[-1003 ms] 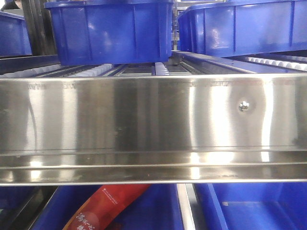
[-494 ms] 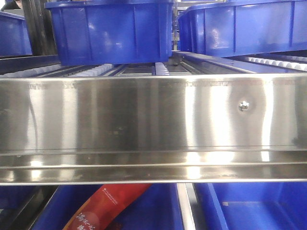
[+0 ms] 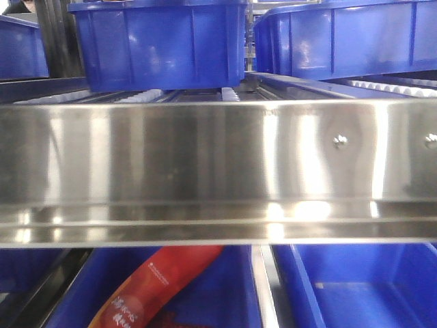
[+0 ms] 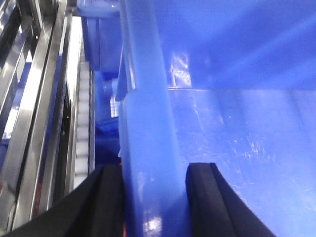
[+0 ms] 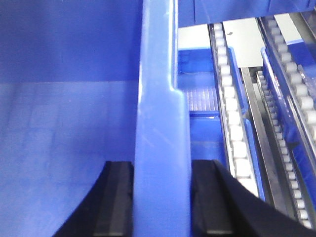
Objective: Move blue bin to conveyor side
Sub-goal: 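Hold the blue bin with both grippers while backing away from the shelf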
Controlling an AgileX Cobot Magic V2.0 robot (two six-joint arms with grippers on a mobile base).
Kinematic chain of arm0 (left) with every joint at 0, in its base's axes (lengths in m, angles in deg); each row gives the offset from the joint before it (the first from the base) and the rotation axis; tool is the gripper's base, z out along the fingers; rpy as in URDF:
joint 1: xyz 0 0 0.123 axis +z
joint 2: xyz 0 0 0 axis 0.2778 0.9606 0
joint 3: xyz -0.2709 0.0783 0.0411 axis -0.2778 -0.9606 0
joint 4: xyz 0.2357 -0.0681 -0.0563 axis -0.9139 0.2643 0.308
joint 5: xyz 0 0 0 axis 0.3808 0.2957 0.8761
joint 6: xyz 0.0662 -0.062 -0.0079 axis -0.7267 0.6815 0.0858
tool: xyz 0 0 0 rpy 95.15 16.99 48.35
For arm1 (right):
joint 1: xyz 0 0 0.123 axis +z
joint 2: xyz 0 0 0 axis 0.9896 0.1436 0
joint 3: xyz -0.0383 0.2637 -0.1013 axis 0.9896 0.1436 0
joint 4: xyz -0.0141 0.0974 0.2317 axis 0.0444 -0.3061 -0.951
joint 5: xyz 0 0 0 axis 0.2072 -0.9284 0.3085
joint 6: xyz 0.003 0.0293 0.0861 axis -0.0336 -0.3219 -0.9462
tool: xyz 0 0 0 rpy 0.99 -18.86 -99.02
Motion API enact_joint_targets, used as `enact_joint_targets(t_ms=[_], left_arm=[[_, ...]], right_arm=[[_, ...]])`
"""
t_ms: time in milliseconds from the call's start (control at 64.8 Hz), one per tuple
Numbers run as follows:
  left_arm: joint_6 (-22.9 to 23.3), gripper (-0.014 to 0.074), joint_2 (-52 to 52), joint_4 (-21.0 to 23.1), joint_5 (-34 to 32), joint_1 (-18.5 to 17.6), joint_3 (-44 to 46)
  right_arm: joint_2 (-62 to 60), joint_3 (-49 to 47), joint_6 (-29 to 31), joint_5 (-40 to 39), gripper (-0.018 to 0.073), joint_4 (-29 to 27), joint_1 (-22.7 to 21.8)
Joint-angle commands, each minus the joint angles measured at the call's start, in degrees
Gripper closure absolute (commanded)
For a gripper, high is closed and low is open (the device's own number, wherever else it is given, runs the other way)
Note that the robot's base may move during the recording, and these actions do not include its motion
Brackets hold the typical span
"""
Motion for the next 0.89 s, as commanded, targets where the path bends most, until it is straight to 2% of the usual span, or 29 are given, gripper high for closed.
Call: enact_joint_targets(t_ms=[0,879], left_arm=[[-0.9,0.0623,-1.4,-1.0,-5.8,-0.1,0.9],[-0.9,0.0623,-1.8,-1.0,-5.8,-0.1,0.9]], right_arm=[[-1.2,-0.7,0.4,-5.1,0.0646,4.0,-0.3],[-1.2,-0.7,0.4,-5.1,0.0646,4.0,-0.3]])
